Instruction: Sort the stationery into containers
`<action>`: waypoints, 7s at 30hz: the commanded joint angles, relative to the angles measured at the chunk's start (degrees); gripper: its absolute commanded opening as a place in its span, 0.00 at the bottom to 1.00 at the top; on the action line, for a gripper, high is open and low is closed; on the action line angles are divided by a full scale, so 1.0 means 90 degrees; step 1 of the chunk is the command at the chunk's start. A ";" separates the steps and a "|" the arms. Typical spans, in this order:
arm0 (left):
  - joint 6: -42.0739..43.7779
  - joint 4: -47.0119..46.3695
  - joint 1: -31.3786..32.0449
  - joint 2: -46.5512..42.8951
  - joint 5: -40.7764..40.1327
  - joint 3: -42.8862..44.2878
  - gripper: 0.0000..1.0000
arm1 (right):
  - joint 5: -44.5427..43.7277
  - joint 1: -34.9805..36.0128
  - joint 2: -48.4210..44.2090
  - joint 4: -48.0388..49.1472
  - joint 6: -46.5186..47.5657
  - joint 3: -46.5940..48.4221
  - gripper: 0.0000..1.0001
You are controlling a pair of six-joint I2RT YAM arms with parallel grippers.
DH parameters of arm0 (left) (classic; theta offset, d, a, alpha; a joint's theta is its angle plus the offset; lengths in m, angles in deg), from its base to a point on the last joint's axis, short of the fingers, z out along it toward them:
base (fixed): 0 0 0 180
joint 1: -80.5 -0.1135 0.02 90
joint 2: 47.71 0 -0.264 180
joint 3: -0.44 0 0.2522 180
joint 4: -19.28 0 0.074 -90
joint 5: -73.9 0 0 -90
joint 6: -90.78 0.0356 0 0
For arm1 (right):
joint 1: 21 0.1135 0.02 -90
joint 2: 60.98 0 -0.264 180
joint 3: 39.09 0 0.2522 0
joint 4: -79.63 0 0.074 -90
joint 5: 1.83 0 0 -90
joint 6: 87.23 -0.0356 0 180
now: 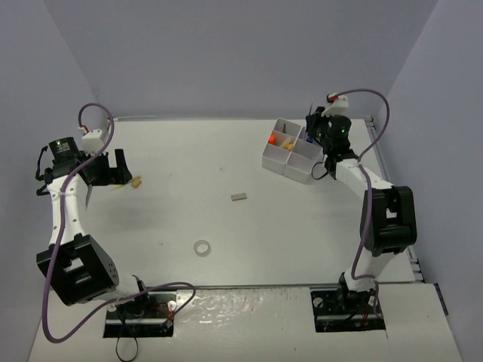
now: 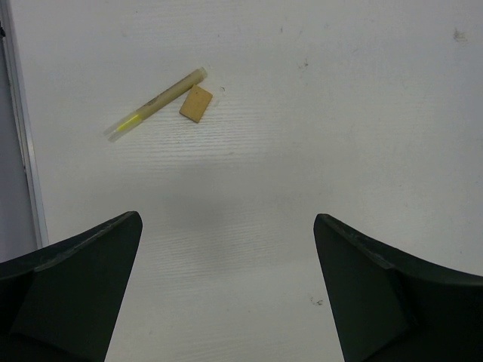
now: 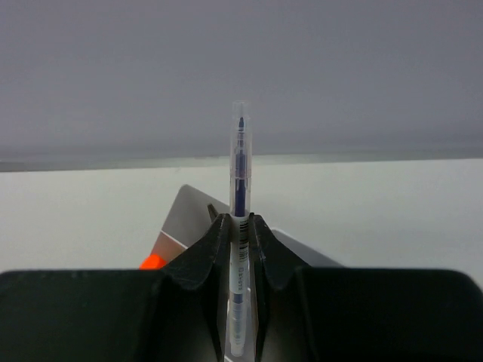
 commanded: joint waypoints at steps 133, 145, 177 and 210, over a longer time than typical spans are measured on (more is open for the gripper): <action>-0.2140 -0.2408 0.1144 -0.0621 0.4441 0.1979 0.00 | 0.2177 0.3940 0.0223 -0.0675 -0.1252 0.3881 0.76; -0.1858 -0.1872 0.1681 -0.0702 0.4293 0.1837 0.00 | 0.1973 0.4346 0.1396 -0.0426 -0.1457 0.4927 0.75; -0.0268 0.0124 0.2078 -0.0407 0.1970 0.2197 0.97 | -0.0203 0.2259 -0.0498 -0.0121 -0.0938 0.1594 0.00; 0.0788 0.0603 0.1225 0.0062 0.0097 0.1367 0.97 | -0.1086 0.0393 0.0291 0.1027 0.0803 -0.0795 0.00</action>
